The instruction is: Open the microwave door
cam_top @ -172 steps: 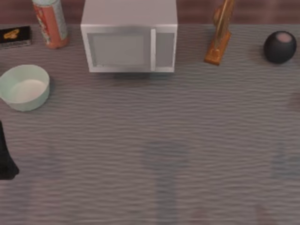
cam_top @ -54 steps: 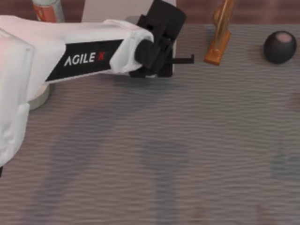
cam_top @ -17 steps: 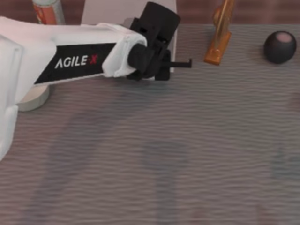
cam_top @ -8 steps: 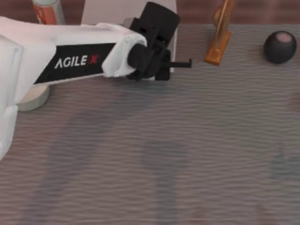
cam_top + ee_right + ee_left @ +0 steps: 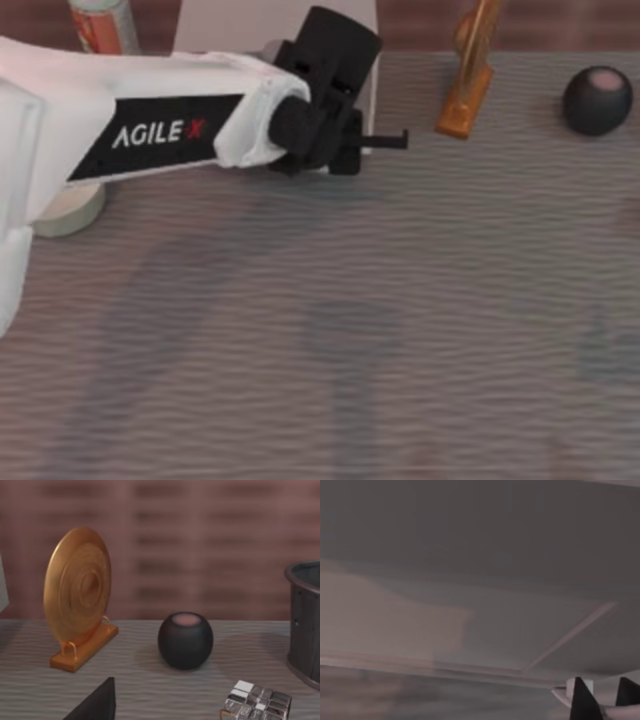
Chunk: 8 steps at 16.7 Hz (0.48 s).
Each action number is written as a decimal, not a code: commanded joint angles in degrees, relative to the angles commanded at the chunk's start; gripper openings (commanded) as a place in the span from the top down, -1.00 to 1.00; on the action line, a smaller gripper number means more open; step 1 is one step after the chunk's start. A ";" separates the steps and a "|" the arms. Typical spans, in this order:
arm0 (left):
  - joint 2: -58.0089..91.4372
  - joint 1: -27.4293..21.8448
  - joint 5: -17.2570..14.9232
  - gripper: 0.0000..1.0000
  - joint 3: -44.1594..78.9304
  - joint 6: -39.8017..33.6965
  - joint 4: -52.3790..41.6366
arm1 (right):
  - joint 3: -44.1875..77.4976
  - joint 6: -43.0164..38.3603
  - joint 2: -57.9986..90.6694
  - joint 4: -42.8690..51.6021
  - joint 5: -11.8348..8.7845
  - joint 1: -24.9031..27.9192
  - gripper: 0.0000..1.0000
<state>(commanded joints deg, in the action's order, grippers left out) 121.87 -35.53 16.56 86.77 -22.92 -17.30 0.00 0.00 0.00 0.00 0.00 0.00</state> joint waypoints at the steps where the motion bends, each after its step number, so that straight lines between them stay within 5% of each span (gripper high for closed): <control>1: -0.63 0.20 -0.34 1.00 -0.60 0.51 0.58 | 0.00 0.00 0.00 0.00 0.00 0.00 -1.00; 8: -1.86 0.68 -1.44 1.00 -2.82 2.33 1.86 | 0.00 0.00 0.00 0.00 0.00 0.00 -1.00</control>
<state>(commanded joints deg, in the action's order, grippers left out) 120.00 -34.85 15.12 83.95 -20.60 -15.44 0.00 0.00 0.00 0.00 0.00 0.00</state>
